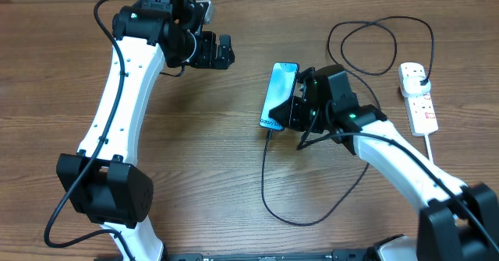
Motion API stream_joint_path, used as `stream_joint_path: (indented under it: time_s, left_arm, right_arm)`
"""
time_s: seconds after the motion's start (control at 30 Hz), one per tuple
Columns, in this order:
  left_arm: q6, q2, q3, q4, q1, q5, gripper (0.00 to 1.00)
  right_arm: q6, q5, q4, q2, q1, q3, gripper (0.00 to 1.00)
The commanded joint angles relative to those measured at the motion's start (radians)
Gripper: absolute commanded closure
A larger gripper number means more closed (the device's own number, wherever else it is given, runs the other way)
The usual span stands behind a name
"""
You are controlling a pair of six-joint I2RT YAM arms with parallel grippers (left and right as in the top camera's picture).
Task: Plug charger to phone and switch on socket
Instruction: 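Lower the phone onto the table with the right gripper and release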
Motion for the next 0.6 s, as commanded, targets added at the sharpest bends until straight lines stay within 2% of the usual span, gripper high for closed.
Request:
stream_joint_path:
  time_s: [0.0,0.57]
  left_arm:
    - [0.008,-0.014,0.011,-0.001,-0.002,-0.089,0.00]
    - [0.008,-0.014,0.011,-0.002,-0.002,-0.089,0.00]
  right_arm:
    - [-0.017,0.022,0.014,0.037,0.003,-0.002,0.96]
    - [-0.028,0.022,0.070,0.244,0.003,-0.002,0.96]
